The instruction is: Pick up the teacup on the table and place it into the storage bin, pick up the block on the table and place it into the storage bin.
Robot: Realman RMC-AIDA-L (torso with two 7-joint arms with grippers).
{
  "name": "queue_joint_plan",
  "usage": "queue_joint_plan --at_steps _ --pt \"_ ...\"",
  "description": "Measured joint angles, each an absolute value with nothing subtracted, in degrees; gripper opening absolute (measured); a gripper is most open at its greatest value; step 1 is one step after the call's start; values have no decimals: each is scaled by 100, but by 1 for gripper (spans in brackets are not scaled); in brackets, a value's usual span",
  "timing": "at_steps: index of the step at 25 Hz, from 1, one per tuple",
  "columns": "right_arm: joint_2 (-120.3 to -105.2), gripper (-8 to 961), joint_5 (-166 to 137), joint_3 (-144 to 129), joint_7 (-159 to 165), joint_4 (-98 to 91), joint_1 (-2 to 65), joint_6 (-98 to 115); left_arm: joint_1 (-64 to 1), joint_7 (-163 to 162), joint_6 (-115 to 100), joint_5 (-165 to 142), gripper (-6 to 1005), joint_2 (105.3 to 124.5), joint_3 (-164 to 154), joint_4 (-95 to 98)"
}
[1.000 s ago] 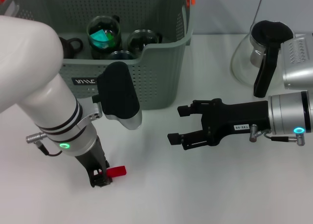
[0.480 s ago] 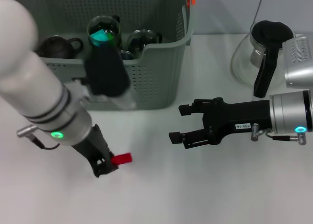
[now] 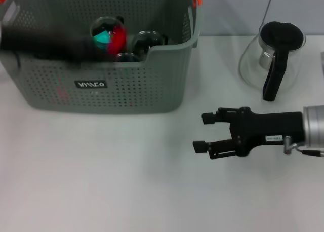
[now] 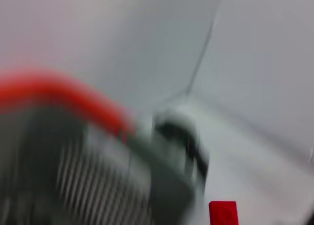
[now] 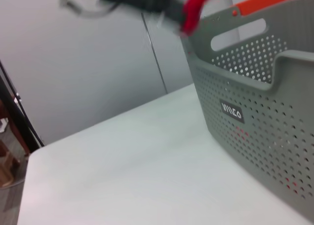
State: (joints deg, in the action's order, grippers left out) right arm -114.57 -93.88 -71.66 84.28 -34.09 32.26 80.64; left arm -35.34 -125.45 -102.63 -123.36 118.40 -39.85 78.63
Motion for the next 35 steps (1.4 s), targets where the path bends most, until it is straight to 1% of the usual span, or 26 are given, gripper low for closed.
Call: queue_joint_plan --at_steps 2,4,6,8,12,13,15,20,23,26,27,28,29,31,35 --pt "-11452 940 -9386 -7115 8411 -3405 3193 8148 -3941 -12461 -9938 -11983 181 11550 -3888 7288" --pt "-11450 940 -9386 -7105 8410 -3403 3184 8213 -4365 -12396 -9335 -11967 181 11316 -3908 6684" --pt "-11458 940 -9386 -7105 8405 -3402 3182 8259 -4617 -12377 -8799 -12164 181 11217 -3954 6247" --pt "-11478 940 -9395 -7109 8381 -3402 3183 8273 -4776 -12360 -8102 -12492 184 11185 -4002 5864" --pt "-11543 939 -9460 -7102 8336 -3404 3191 8284 -4779 -12355 -7386 -12822 196 11247 -4029 5666" --pt "-11553 939 -9477 -7102 8336 -3405 3189 8283 -4711 -12364 -7185 -12916 199 11298 -4037 5674" --pt "-11568 939 -9507 -7100 8335 -3406 3188 8283 -4658 -12369 -7171 -12923 416 11318 -4039 5723" --pt "-11575 939 -9523 -7073 8336 -3410 3212 8296 -4347 -12385 -7455 -12755 525 11420 -3988 6271" --pt "-11575 939 -9523 -7046 8320 -3410 3231 8334 -3923 -12242 -8255 -12168 590 11558 -3950 6874" --pt "-11576 939 -9519 -7001 8201 -3411 3239 8345 -3263 -11621 -9466 -11073 655 11782 -3896 7336" --pt "-11577 939 -9514 -6985 8126 -3407 3239 8350 -3116 -11432 -9736 -10841 693 11818 -3884 7376" --pt "-11580 939 -9503 -6970 8022 -3395 3235 8377 -3116 -11432 -9736 -10841 731 11818 -3884 7376" --pt "-11586 939 -9489 -6933 7871 -3377 3224 8431 -2719 -10775 -10457 -10463 770 11909 -3880 7252" --pt "-11614 939 -9471 -6799 7541 -3342 3204 8575 -2596 -10526 -10678 -10447 846 11944 -3876 7134" --pt "-11730 939 -9469 -6496 7056 -3319 3168 8828 -2236 -9789 -11014 -10579 873 12056 -3944 6681"
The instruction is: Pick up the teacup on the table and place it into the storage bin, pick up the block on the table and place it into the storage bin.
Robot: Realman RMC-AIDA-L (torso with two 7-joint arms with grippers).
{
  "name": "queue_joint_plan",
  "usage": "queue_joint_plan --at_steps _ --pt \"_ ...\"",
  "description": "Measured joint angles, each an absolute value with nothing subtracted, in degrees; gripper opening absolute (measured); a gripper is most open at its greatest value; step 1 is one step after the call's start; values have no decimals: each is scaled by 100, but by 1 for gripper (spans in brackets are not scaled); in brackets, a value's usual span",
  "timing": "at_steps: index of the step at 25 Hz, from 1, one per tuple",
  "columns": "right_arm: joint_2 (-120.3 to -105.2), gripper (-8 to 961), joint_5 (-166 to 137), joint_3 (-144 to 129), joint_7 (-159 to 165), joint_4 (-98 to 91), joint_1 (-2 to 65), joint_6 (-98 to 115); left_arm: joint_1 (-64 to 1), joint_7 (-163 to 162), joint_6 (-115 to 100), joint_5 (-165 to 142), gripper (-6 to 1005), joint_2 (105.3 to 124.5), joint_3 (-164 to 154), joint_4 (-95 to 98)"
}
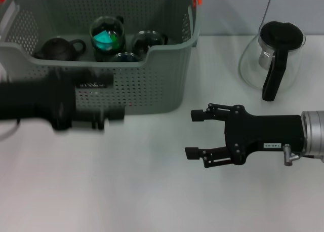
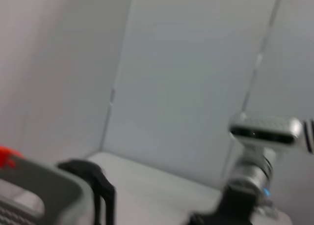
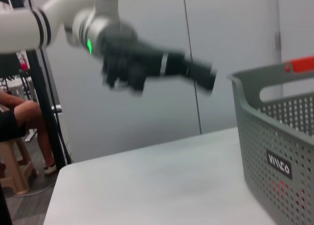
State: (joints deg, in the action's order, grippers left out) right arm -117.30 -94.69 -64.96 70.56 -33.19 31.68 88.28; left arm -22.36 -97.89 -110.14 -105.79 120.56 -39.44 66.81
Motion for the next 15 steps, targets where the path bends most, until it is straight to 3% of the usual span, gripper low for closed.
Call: queue_joint_plan --at_steps 7,15 --pt "-11809 940 -9521 -6503 6900 -3352 3257 8753 -1851 -9027 -10990 -11320 887 12317 -4337 6586" --pt "-11995 940 -10123 -6553 6662 -3325 3473 8347 -2102 -8945 -10311 -11884 888 12247 -4332 5897"
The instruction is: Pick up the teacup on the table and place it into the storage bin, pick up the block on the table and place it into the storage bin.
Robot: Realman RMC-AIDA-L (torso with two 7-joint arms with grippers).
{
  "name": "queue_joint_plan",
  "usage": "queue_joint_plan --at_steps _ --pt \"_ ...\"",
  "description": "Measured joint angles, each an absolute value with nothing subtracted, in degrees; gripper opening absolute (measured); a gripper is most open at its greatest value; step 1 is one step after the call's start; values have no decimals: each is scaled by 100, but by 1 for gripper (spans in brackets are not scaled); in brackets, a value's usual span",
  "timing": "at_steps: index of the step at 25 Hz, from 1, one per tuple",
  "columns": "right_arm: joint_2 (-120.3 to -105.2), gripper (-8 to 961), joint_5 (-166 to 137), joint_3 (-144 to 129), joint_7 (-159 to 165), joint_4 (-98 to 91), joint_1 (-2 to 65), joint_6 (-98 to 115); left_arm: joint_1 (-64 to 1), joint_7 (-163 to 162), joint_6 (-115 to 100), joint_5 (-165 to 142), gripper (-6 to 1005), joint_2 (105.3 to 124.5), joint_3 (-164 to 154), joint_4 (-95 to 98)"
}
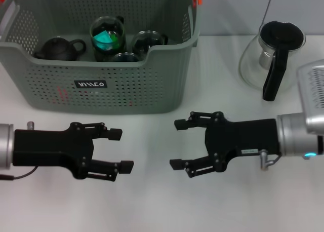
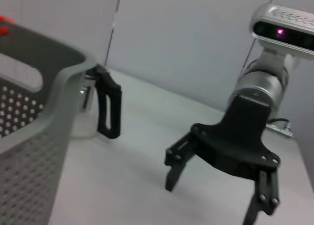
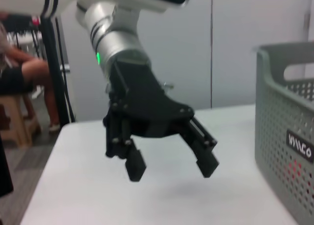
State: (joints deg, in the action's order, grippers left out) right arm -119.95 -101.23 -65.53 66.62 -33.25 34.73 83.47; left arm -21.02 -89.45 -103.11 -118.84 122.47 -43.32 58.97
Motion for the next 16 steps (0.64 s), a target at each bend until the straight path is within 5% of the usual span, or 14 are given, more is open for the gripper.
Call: queue_joint_plan --at_steps 16 --pt "-12015 940 -10187 -6540 6632 -3278 3551 8132 -2394 -8917 -10083 -12024 887 12212 -4351 5721"
